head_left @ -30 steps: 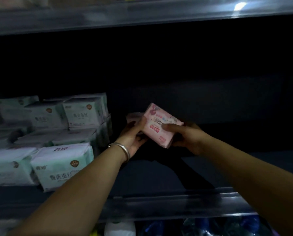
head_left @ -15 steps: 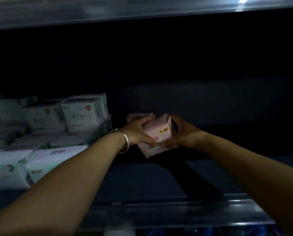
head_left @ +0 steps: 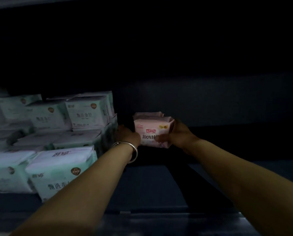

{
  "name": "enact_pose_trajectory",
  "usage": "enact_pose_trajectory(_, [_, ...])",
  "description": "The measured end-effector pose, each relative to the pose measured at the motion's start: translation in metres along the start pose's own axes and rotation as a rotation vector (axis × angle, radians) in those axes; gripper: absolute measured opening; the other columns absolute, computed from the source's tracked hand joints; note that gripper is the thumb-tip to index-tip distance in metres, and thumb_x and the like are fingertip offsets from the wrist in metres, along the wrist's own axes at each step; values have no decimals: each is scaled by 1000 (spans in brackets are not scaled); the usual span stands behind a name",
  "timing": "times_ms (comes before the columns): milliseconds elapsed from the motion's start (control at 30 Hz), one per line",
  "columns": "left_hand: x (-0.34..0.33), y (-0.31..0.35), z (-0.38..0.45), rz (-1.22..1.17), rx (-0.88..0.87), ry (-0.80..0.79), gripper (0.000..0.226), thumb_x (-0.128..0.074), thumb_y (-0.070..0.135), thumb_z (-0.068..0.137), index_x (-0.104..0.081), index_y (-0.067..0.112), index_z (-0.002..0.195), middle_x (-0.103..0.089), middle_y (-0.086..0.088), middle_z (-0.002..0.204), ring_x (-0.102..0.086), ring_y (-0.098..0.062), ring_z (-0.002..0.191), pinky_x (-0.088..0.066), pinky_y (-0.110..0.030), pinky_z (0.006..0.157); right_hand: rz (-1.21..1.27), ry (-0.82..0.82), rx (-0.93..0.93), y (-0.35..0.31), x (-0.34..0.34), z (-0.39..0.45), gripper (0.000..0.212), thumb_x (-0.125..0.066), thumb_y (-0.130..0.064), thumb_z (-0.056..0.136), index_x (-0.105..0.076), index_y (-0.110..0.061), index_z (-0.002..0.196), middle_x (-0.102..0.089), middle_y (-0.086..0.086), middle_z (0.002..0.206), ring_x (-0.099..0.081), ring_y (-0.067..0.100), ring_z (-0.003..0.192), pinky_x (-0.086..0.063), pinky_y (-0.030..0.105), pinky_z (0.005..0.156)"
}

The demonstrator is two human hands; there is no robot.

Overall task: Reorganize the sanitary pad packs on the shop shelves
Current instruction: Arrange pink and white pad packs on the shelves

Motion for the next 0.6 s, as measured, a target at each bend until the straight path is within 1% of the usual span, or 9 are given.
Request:
enact_pose_trajectory(67, [5,-5,1,-43,32,37,51,-47,7,74,-49,-9,122,-53,-27,126,-53,-39,116,-47,-44,97,-39,-16,-18,6,-10,6,41,-77,1,71,-58,-20,100,-67,6,110,-65,19,100,-57,36,82])
enact_pose_trajectory(100, [5,-8,1,-29,43,45,49,-49,5,75,-48,-10,123,-52,-27,127,-53,-40,116,-47,-44,97,-50,-18,-35,10,-14,10,43,-76,0,73,-57,-19,106,-65,4,111,-64,19,102,-57,34,82])
enact_pose_trajectory(167, [4,-12,1,15,64,28,51,-51,1,78,-44,-8,128,-48,-26,131,-50,-39,120,-47,-43,98,-88,0,-58,16,-20,18,54,-76,-3,74,-53,-16,121,-63,4,116,-61,20,106,-55,34,86])
enact_pose_trajectory(233, [-2,-15,3,30,67,-11,55,-52,0,80,-40,-7,133,-45,-24,136,-47,-37,123,-45,-41,101,-116,18,-60,19,-24,26,61,-76,-4,74,-50,-16,128,-61,6,121,-60,21,110,-55,35,87])
enact_pose_trajectory(333, [-6,-12,3,141,47,-41,54,-47,4,88,-33,-6,139,-36,-21,145,-38,-33,132,-32,-34,108,-126,28,-67,20,-25,30,62,-75,-3,74,-50,-18,129,-61,6,123,-60,21,111,-52,38,94])
enact_pose_trajectory(400, [-6,-9,-2,173,42,-43,54,-44,6,91,-27,-5,141,-29,-20,149,-32,-31,136,-27,-30,109,-105,25,-82,23,-24,29,62,-74,-3,75,-50,-19,130,-61,5,122,-60,21,111,-52,38,94])
enact_pose_trajectory(467, [-6,-8,-4,213,46,-60,55,-45,7,91,-26,-5,142,-28,-20,149,-31,-32,136,-27,-29,108,-102,15,-101,26,-24,28,61,-74,-4,75,-51,-19,129,-62,4,122,-60,20,111,-52,37,94])
enact_pose_trajectory(533, [-7,-8,-6,223,45,-85,56,-47,9,91,-28,-5,141,-31,-21,147,-35,-33,134,-30,-32,108,-164,8,-118,27,-22,27,60,-78,-10,72,-53,-18,126,-63,4,122,-61,19,109,-52,37,94])
enact_pose_trajectory(600, [-3,-4,-15,215,41,-104,56,-49,11,90,-31,-3,141,-36,-20,144,-40,-33,130,-36,-33,106,-238,46,-150,27,-15,22,67,-82,-19,69,-52,-15,128,-62,5,123,-61,20,108,-52,33,93])
Point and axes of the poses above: each hand's wrist, its own z-axis towards the middle knuckle, its own x-axis out of the back of the hand, y = z × x, the point moved 10 cm from there along z, towards the middle knuckle
